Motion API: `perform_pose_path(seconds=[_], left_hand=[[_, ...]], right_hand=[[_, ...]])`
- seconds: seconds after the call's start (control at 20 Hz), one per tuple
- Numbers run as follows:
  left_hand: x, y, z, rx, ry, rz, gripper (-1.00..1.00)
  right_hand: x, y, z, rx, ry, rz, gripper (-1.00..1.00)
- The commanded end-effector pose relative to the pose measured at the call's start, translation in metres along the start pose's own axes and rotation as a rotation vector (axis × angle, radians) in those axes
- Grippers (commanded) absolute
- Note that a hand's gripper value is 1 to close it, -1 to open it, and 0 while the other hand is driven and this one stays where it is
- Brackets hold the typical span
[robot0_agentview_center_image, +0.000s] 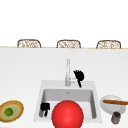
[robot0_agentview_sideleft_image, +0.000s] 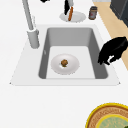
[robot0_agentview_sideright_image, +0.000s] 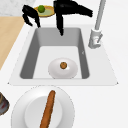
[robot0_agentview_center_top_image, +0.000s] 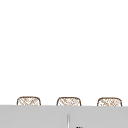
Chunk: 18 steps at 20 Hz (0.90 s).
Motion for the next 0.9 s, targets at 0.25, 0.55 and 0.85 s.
perform_pose_path(seconds=[0.25,0.55,0.85], left_hand=[[0.0,0.0,0.0,0.0,0.0,0.0,0.0],[0.0,0.0,0.0,0.0,0.0,0.0,0.0],[0.0,0.0,0.0,0.0,0.0,0.0,0.0]], right_hand=[[-0.001,0.013,-0.052,0.161,0.0,0.037,-1.0],[-0.003,0.022,-0.08,0.296,0.005,0.042,-1.0],[-0.005,0.027,-0.107,0.449,0.014,0.024,-1.0]])
